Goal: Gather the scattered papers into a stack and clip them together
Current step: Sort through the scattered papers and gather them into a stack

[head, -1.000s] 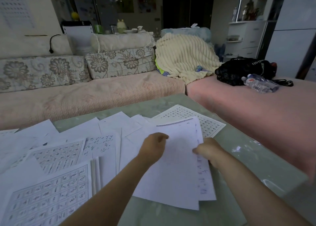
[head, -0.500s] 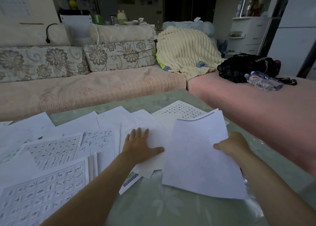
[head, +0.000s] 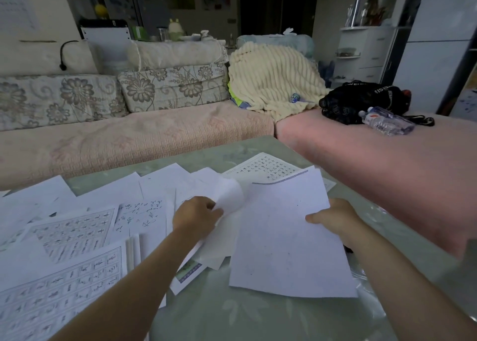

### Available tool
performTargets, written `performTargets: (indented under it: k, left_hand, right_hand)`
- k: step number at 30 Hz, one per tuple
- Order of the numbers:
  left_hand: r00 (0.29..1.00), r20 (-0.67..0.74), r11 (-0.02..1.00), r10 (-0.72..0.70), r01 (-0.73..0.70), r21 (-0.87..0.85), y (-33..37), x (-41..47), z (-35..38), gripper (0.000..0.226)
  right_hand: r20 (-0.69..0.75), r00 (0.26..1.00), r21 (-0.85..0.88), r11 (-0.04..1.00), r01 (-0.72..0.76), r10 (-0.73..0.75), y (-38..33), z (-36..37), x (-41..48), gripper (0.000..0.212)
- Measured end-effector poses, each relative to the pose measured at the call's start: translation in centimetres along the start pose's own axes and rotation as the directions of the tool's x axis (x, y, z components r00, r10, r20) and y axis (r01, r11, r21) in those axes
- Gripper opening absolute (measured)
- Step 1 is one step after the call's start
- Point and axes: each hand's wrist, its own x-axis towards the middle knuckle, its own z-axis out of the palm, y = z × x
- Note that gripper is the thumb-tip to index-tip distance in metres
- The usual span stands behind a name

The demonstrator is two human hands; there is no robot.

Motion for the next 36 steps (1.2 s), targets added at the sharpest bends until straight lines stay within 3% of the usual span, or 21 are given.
performTargets:
  k: [4, 7, 9, 11, 13, 15, 17, 19, 22, 25, 28, 30, 32, 36]
  left_hand:
    - [0.998, -0.024, 0.933, -0.055, 0.043, -0.357, 0.9, -0.3, -1.0, 0.035]
    - [0.994, 0.046, 0.873, 0.095, -0.061, -0.484, 2.6, -1.9, -2.2, 0.022]
    - [0.934, 0.225, 0.863, 0.278, -0.139, -0.486, 3.7, -3.6, -2.0, 0.016]
    - [0.856, 0.342, 0.892, 0.387, -0.254, -0.373, 3.9, -4.7, -0.7, 0.035]
    - [0.825, 0.411, 0.921, 0.387, -0.368, -0.128, 4.0, -5.1, 0.5, 0.065]
    - [0.784, 0.502, 0.89, 0.364, -0.451, 0.059, 4.0, -5.2, 1.4, 0.078]
    - [0.738, 0.551, 0.871, 0.391, -0.49, 0.038, 3.7, -5.4, 1.8, 0.073]
    - [0.723, 0.54, 0.887, 0.431, -0.449, -0.106, 3.7, -6.1, 1.5, 0.063]
    - [0.793, 0.393, 0.885, 0.466, -0.412, -0.218, 3.8, -6.4, 0.7, 0.05]
    - [0.916, 0.184, 0.933, 0.357, -0.341, -0.115, 3.3, -4.4, 0.2, 0.045]
    - [0.99, 0.136, 0.998, 0.047, -0.043, -0.035, 2.2, -1.2, -0.2, 0.049]
    - [0.98, 0.16, 0.993, -0.118, 0.119, 0.002, 1.8, 0.6, -0.3, 0.051]
    - [0.969, 0.156, 0.982, -0.19, 0.191, 0.008, 2.0, 1.8, -0.2, 0.05]
    - [0.941, 0.123, 0.936, -0.316, 0.33, -0.119, 2.7, 4.1, 0.1, 0.044]
  right_hand:
    - [0.06, 0.998, -0.022, 1.0, -0.01, 0.011, 0.0, 0.0, -0.3, 0.022]
    - [0.129, 0.992, 0.007, 1.0, 0.018, -0.018, -0.4, 0.4, -0.8, 0.019]
    - [0.184, 0.983, 0.016, 1.0, 0.025, -0.027, -0.7, 1.1, -1.1, 0.016]
    - [0.228, 0.974, 0.02, 1.0, -0.018, 0.013, -0.8, 2.0, -1.1, 0.012]
    - [0.236, 0.967, 0.076, 0.991, -0.112, 0.091, -0.9, 2.9, -1.0, 0.013]
    - [0.253, 0.959, 0.179, 0.968, -0.174, 0.126, -1.0, 3.1, -0.8, 0.027]
    - [0.273, 0.953, 0.193, 0.964, -0.185, 0.129, -1.2, 3.0, -0.8, 0.034]
    - [0.248, 0.965, 0.077, 0.991, -0.111, 0.089, -1.2, 2.9, -1.2, 0.029]
    - [0.151, 0.988, -0.12, 0.992, -0.026, 0.044, -1.0, 2.8, -1.4, 0.029]
    - [0.057, 0.997, -0.131, 0.991, -0.038, 0.046, -1.2, 2.0, -1.4, 0.029]
    - [-0.021, 1.0, -0.027, 1.0, 0.011, -0.012, -1.1, 1.4, -0.9, 0.023]
    - [-0.068, 0.994, 0.012, 0.996, 0.09, -0.089, -1.1, 1.7, -0.8, 0.02]
    - [-0.097, 0.984, 0.016, 0.989, 0.149, -0.147, -1.0, 2.7, -0.2, 0.018]
    - [-0.11, 0.986, -0.06, 0.991, 0.122, -0.128, -0.9, 4.9, 1.9, 0.019]
